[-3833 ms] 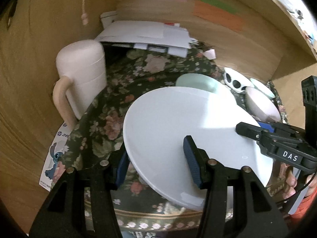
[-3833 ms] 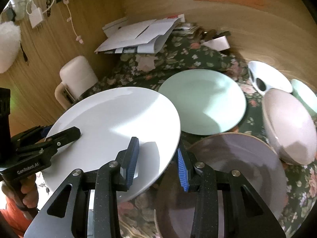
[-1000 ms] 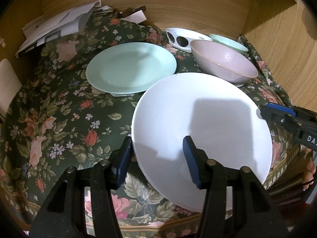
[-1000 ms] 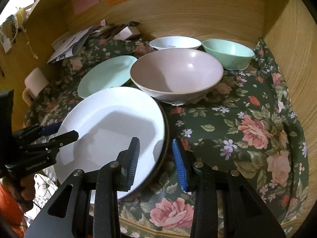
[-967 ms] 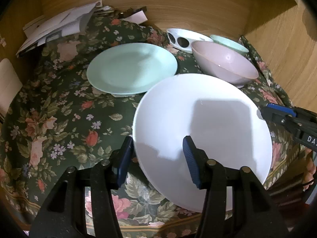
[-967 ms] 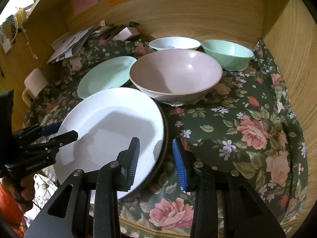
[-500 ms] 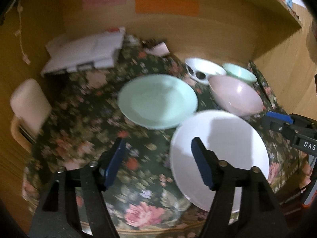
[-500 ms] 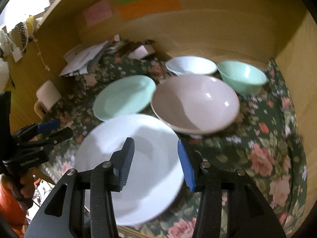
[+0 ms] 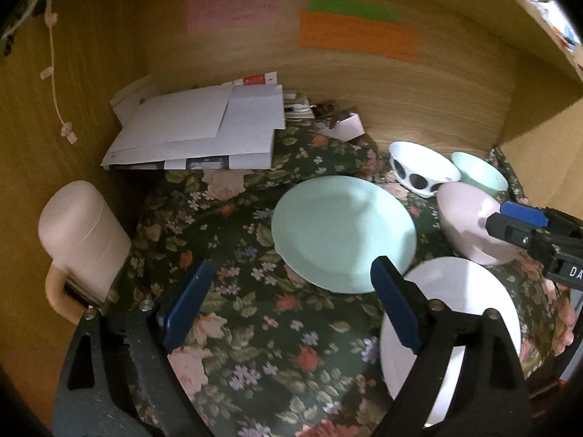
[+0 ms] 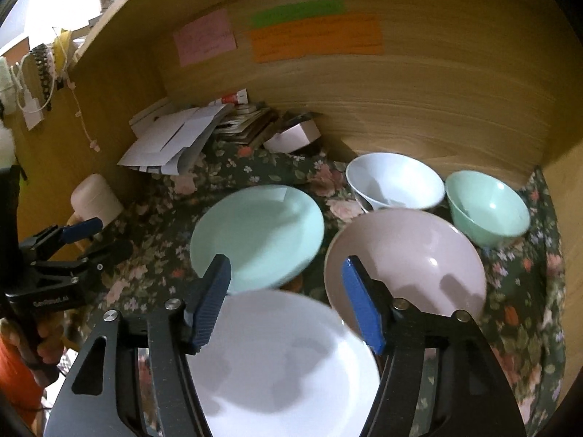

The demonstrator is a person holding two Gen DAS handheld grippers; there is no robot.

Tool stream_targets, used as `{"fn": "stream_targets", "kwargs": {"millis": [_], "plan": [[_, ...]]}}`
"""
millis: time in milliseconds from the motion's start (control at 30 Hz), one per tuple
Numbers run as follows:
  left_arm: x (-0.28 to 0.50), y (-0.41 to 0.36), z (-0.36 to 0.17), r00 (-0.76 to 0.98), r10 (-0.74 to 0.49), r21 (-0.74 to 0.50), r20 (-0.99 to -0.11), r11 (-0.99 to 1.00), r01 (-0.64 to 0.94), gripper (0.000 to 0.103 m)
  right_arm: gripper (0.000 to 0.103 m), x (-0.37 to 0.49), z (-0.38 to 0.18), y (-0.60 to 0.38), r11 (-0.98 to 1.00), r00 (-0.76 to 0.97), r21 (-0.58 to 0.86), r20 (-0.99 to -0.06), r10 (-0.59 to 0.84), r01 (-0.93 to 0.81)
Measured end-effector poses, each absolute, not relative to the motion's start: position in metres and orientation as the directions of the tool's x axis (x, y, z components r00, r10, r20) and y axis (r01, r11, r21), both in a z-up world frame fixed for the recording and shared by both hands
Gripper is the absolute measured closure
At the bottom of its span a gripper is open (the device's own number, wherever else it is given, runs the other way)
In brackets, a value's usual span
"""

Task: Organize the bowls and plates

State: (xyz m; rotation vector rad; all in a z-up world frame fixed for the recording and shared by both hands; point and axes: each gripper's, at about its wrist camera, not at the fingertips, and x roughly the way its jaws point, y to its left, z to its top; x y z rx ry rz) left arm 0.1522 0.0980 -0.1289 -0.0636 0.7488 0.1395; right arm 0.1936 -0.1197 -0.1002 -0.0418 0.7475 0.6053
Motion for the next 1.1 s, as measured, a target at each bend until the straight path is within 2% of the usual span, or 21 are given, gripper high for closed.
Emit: {"fn": "stream_targets", "kwargs": {"millis": [233,567,700,867,1100], "plan": [[0.189,0.118,-0.150,0.685,0.090,-0.029,-0.723,0.987,-0.160,0.013,0.043,0.233,-0.111,-0.096,0.834,0.544,0.144,-0.696,0.468,-0.532],[0.230,0.145,-0.187,0.616,0.035,-0.090,-0.787,0.981,-0.171,0.013,0.043,0.288,-0.142,-0.059,0.817,0.420,0.106,-0.816,0.398,-0.567],[0.238,0.153,-0.195,0.602,0.031,-0.094,-0.798,0.980,-0.176,0.013,0.051,0.306,-0.152,-0.045,0.815,0.395,0.067,-0.850,0.349,-0.575],[0.245,0.161,-0.202,0.592,0.007,-0.116,-0.806,0.979,-0.170,0.013,0.061,0.329,-0.169,-0.036,0.821,0.298,0.094,-0.903,0.309,-0.563],[0.248,0.165,-0.204,0.594,-0.020,-0.138,-0.804,0.979,-0.153,0.016,0.061,0.345,-0.177,-0.031,0.831,0.278,0.062,-0.927,0.254,-0.552]]}}
